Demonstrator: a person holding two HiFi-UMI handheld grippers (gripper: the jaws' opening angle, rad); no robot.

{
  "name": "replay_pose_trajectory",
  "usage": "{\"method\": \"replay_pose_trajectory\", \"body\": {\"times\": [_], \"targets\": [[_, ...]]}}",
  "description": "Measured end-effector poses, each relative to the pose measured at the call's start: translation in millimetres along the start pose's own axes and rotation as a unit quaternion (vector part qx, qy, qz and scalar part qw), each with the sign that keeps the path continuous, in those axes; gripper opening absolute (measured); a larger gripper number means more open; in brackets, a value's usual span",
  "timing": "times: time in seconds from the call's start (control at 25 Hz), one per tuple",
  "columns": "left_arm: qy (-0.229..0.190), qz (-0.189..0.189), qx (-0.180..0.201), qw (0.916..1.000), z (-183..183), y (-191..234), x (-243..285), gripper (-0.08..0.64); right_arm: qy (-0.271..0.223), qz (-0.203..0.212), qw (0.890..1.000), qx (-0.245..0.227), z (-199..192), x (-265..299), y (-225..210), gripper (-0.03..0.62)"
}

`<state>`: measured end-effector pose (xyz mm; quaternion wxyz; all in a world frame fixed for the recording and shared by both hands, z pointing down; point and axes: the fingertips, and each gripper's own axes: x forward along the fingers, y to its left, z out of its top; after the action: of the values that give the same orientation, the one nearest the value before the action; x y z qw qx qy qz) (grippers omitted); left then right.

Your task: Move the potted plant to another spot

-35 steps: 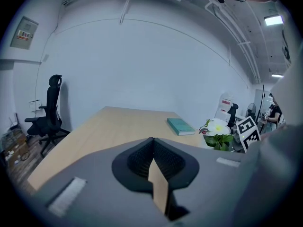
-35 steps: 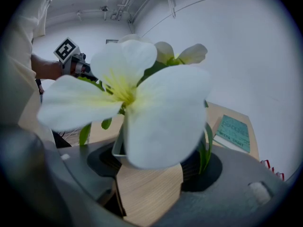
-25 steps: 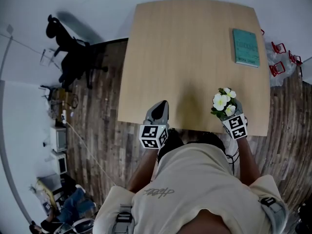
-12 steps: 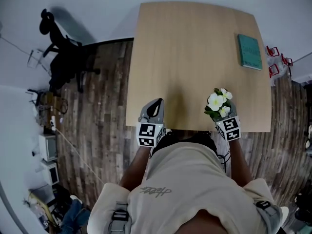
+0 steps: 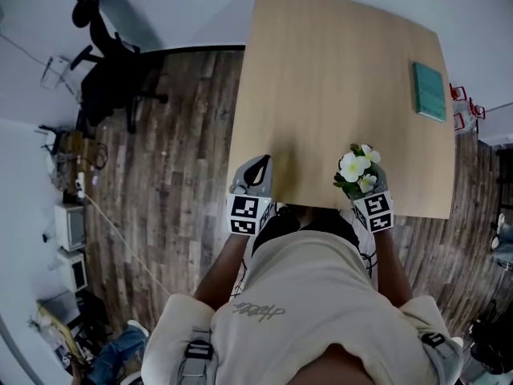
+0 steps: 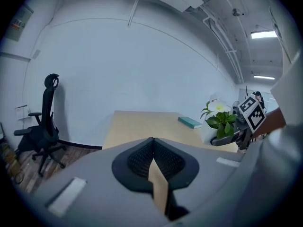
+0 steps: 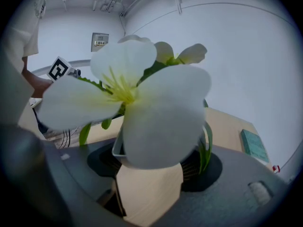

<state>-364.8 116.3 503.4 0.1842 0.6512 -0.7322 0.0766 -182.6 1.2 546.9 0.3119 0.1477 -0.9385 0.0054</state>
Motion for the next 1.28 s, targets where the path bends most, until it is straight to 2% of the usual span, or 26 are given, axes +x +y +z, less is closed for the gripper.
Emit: {"method": "replay_pose_trajectory", "body": {"times": [0.2,0.36,0.56,0.84,1.08,1.28], "targets": [[-0.008,0.022,-0.027,0.9994,2,17,-9,0.015,0.001,0.033,0.999,-0.01,19,17,14,0.339],[-0.005,0.038,-0.025,0.9989,3,20,-6,0.015,-0.01,0.059,0.998,-0.023,30,34,16,0.339],[0.002,0.065,-0.021,0.9977,9,34,-22,0.015,-0.025,0.081,0.996,-0.011,38,51,26,0.339],[0.004,0.114,-0.044,0.9925,15,48,-26,0.015,-0.035,0.109,0.992,-0.056,35,58,32,0.339],[0.016,0.127,-0.056,0.9901,19,33,-16,0.015,-0.044,0.154,0.986,-0.037,30,75,37,0.339],[0.024,0.142,-0.069,0.9872,-1,34,-25,0.015,-0.054,0.17,0.983,-0.038,31,100,49,0.339]]}}
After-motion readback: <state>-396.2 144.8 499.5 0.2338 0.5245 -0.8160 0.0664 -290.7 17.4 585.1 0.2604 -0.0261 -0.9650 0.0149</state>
